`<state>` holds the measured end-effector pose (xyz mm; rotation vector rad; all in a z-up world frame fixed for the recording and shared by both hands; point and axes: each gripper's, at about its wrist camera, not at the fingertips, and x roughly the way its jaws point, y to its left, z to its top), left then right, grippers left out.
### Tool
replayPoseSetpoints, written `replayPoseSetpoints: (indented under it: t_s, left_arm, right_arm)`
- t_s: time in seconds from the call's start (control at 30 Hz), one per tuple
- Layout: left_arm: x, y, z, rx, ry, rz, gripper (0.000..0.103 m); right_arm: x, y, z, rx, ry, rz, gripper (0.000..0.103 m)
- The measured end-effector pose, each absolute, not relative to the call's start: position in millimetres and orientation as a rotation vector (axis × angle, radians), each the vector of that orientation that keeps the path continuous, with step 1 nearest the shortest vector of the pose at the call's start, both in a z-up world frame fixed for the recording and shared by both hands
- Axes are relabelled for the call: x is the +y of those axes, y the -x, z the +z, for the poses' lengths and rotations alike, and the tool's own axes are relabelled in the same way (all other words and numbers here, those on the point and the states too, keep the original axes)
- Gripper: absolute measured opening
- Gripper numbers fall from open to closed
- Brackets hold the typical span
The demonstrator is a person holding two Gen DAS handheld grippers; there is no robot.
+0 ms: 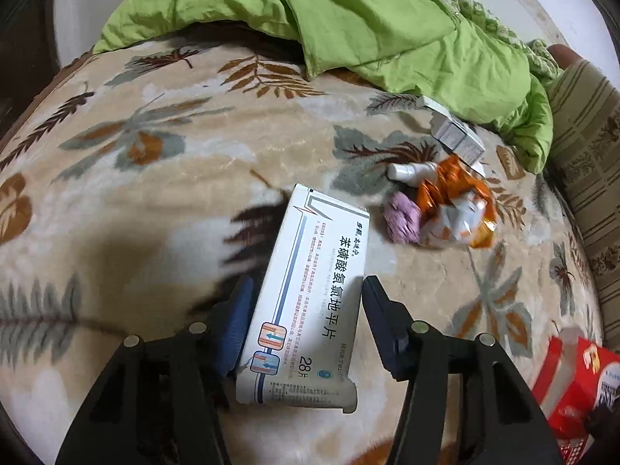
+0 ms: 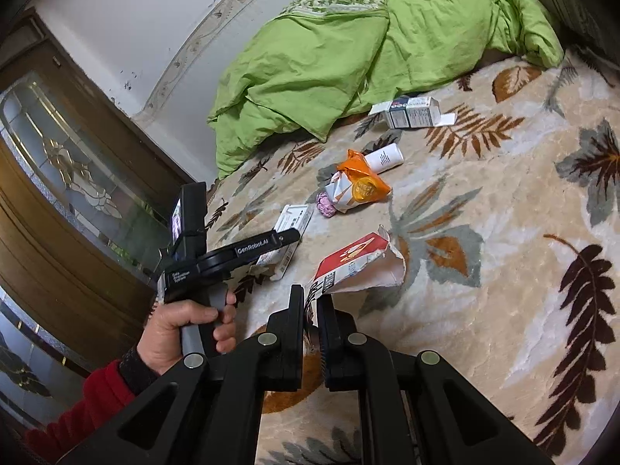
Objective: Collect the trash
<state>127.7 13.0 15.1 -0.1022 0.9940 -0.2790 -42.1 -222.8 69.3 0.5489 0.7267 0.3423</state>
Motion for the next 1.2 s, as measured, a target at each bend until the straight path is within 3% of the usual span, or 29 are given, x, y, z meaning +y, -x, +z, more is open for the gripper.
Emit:
replayPoseSetpoints:
  t_s: [0.67, 1.2]
  left_arm:
    - [-1.3, 99.0, 73.4, 0.744, 0.048, -0.329, 0.056]
    - [-1.5, 112.9, 66.6, 0.695, 0.026, -0.285, 0.056]
  right_arm:
    - [-217.7, 129.4, 84.8, 0.640, -0.338, 0.262, 0.007]
    - [-204.0, 135.8, 81.9, 0.660, -0.277, 0.257, 0.007]
